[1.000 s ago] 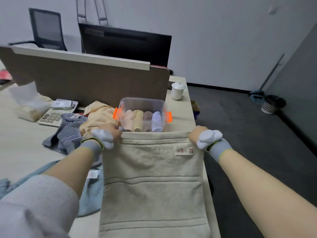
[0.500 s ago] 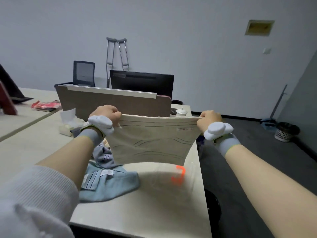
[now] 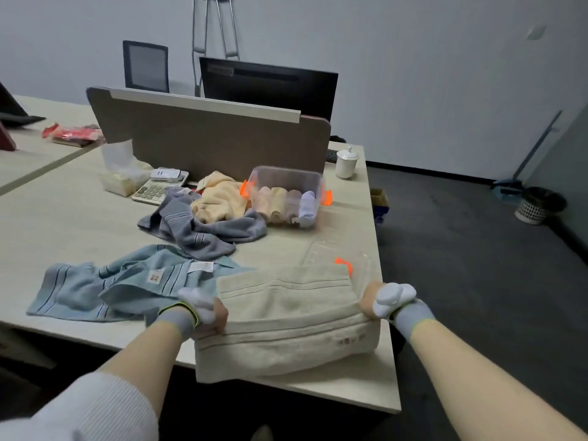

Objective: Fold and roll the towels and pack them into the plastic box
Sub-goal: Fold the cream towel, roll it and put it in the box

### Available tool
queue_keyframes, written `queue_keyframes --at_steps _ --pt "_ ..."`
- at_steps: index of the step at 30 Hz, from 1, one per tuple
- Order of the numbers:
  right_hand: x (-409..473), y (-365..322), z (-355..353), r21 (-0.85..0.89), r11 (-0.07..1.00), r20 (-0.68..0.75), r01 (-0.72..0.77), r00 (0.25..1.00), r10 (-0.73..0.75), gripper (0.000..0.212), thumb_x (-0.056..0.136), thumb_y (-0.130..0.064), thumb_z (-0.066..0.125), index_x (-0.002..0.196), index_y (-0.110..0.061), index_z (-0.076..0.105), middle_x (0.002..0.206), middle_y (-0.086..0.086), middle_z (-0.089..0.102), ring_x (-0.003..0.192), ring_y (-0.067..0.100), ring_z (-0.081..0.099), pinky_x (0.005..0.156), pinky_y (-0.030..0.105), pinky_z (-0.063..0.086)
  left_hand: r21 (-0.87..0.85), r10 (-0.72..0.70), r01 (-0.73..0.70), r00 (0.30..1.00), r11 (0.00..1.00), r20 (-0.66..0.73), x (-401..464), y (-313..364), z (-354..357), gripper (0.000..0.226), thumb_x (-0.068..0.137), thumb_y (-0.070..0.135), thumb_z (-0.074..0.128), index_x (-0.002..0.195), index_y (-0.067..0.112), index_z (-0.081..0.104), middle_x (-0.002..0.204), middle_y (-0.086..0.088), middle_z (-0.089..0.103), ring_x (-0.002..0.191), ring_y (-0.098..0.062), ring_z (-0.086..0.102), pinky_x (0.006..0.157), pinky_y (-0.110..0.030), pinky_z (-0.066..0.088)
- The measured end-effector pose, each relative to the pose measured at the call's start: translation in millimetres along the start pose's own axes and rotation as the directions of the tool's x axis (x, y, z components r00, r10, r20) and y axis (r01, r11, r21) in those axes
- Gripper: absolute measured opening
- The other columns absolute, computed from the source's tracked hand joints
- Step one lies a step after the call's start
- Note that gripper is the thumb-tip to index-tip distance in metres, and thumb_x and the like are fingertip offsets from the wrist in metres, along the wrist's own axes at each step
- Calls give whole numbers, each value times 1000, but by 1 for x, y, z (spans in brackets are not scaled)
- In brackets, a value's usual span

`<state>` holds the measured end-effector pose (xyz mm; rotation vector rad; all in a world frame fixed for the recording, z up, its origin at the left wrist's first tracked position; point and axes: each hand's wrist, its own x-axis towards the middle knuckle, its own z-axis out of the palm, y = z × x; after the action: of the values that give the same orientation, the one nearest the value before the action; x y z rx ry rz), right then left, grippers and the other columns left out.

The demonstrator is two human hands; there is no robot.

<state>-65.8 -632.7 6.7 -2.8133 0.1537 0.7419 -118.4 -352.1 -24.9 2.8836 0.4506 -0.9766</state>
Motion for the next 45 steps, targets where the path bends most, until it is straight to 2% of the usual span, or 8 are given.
queue_keyframes --at_steps 3,8,18,24,30,37,42,45 --pt "32 -13 -9 52 996 -11 -69 998 70 44 101 -9 27 144 -3 29 150 10 31 141 23 29 114 26 21 -92 26 -30 998 995 -48 45 -2 -7 37 95 29 43 129 19 55 138 5 49 130 -20 47 106 -30 40" --pt "93 -42 -15 -153 986 11 -64 998 67 31 90 -9 41 117 -12 55 124 4 50 117 21 51 100 27 42 -221 50 -81 988 972 -143 106 2 -41 31 95 16 40 120 12 58 130 -5 56 121 -25 51 96 -26 41" --pt "155 -70 33 53 958 -94 -282 954 286 39 92 -20 47 130 -19 37 136 10 36 130 28 39 101 38 39 -73 89 -82 991 994 101 183 10 -34 35 94 18 43 128 11 48 135 -8 47 123 -26 48 96 -28 40" --pt "153 -74 34 87 963 -56 -256 964 261 46 93 -14 47 137 -13 33 142 9 38 130 26 46 102 30 40 16 165 -175 955 985 245 186 20 -32 20 62 33 47 78 22 49 90 3 49 81 -16 44 71 -22 37" --pt "141 -99 -36 3 991 -54 -134 989 134 38 96 -8 38 133 -4 48 143 12 43 131 26 46 103 27 40 -29 113 -110 960 994 257 191 14 -49 45 87 22 52 129 9 56 130 -8 58 112 -23 57 79 -15 27" --pt "184 -141 -56 33 999 -328 34 944 -21 42 90 -16 45 131 -18 36 133 9 40 125 27 38 94 36 35 -46 101 -93 969 995 224 186 5 -53 48 102 17 23 150 14 16 159 -1 10 148 -21 8 116 -26 11" --pt "167 -137 -5 37 993 -119 115 987 -110 45 91 -12 47 135 -16 40 142 10 34 133 29 32 105 39 32 -45 55 -51 993 998 106 168 4 -39 31 101 25 27 130 25 37 136 6 35 125 -19 38 87 -32 25" --pt "141 -127 24 70 984 65 161 984 -166 39 93 -10 44 132 -12 47 141 13 37 127 31 43 103 34 38 -114 41 -31 995 993 88 159 6 -34 46 98 25 36 143 20 30 150 -1 34 138 -23 35 111 -29 28"
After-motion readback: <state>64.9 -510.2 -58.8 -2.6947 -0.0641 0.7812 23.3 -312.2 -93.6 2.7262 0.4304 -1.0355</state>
